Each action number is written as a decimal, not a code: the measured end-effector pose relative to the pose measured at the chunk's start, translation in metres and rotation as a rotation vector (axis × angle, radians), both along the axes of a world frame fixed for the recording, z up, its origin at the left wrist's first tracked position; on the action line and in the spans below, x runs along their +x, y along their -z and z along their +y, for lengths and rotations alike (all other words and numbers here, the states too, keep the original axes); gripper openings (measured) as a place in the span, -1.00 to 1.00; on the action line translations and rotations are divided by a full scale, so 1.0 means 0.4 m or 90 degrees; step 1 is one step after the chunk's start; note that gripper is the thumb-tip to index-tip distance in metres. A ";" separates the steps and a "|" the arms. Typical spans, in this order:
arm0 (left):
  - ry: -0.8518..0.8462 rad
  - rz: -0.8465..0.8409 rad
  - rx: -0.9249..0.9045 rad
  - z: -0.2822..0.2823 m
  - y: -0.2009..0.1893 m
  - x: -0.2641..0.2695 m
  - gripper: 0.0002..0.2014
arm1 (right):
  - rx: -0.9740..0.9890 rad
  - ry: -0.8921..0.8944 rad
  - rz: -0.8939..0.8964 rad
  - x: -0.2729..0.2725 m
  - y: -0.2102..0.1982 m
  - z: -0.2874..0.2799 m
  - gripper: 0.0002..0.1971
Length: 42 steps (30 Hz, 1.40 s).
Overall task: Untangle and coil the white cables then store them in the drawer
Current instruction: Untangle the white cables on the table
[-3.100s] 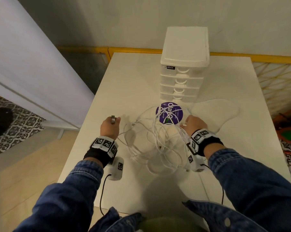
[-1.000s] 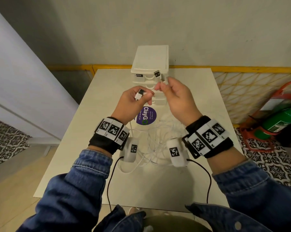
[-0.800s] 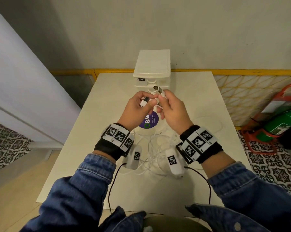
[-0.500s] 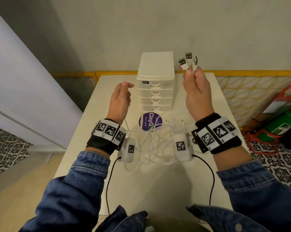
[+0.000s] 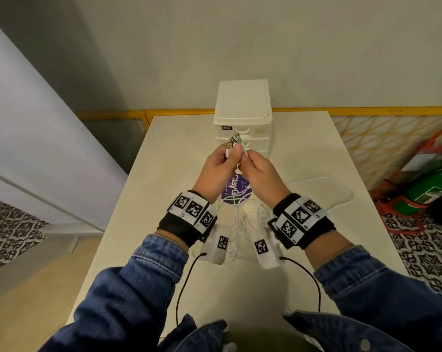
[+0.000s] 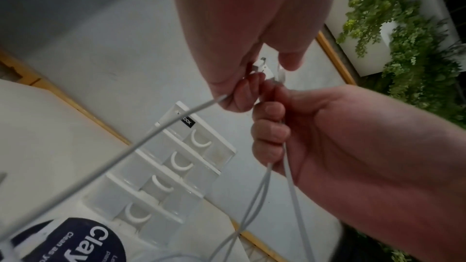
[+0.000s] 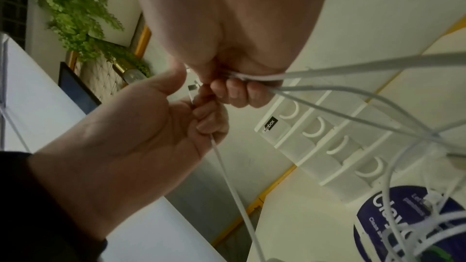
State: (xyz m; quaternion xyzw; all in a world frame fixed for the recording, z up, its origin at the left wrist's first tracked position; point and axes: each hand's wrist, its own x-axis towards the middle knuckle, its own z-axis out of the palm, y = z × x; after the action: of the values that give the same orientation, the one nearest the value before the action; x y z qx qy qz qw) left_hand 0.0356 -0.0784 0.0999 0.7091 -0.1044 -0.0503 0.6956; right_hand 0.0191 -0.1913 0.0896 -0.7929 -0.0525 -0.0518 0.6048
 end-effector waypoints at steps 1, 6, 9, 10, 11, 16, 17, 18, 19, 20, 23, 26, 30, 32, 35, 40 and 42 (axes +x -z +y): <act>0.000 -0.007 0.001 -0.002 0.001 0.000 -0.76 | -0.005 0.002 0.005 0.001 0.005 0.001 -0.69; -0.001 -0.022 0.024 -0.007 0.004 -0.009 -0.80 | -0.054 -0.006 0.069 0.009 0.005 -0.011 -0.71; -0.001 -0.036 0.041 -0.014 0.014 -0.006 -0.77 | -0.083 -0.006 0.081 0.016 0.006 -0.015 -0.72; 0.004 -0.027 0.037 -0.016 0.017 -0.004 -0.78 | -0.092 -0.005 0.081 0.016 0.007 -0.016 -0.73; 0.008 -0.013 0.029 -0.018 0.019 -0.002 -0.79 | -0.100 -0.006 0.085 0.015 0.008 -0.017 -0.73; 0.003 0.027 0.023 -0.024 0.037 -0.001 -0.92 | -0.113 -0.057 0.165 0.012 0.025 -0.019 -0.70; 0.005 0.016 0.024 -0.025 0.039 -0.002 -0.91 | -0.112 -0.071 0.192 0.011 0.028 -0.018 -0.68; 0.007 0.008 0.023 -0.025 0.038 -0.003 -0.89 | -0.103 -0.085 0.218 0.011 0.032 -0.018 -0.65; 0.006 0.002 0.016 -0.025 0.032 -0.005 -0.89 | -0.083 -0.097 0.236 0.013 0.039 -0.020 -0.64; 0.001 -0.005 0.009 -0.025 0.025 -0.007 -0.89 | -0.057 -0.108 0.243 0.012 0.046 -0.021 -0.63; 0.009 -0.043 -0.009 -0.028 0.015 -0.001 -0.86 | -0.050 -0.141 0.186 0.006 0.060 -0.022 -0.66; 0.044 -0.043 -0.025 -0.036 0.015 0.003 -0.82 | -0.037 -0.166 0.113 -0.003 0.057 -0.013 -0.70; 0.057 0.041 -0.153 -0.036 0.011 0.008 -0.83 | 0.084 -0.176 0.137 -0.017 0.066 -0.013 -0.85; 0.053 0.062 -0.214 -0.027 0.008 0.015 -0.82 | 0.066 -0.192 0.112 -0.023 0.082 -0.013 -0.76; 0.001 0.057 -0.269 -0.010 0.000 0.030 -0.77 | -0.015 -0.181 0.054 -0.032 0.108 -0.014 -0.74; -0.194 0.035 -0.303 0.058 0.002 0.061 -0.82 | -0.051 -0.119 0.046 -0.031 0.116 -0.055 -0.73; -0.239 0.060 -0.256 0.073 0.017 0.062 -0.84 | -0.070 -0.097 0.034 -0.027 0.101 -0.061 -0.75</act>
State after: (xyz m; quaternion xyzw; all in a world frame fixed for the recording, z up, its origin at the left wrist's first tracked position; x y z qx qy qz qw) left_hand 0.0606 -0.0493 0.0933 0.5607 0.0530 0.0683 0.8235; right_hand 0.0085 -0.2155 0.0494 -0.8197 -0.0990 0.0185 0.5639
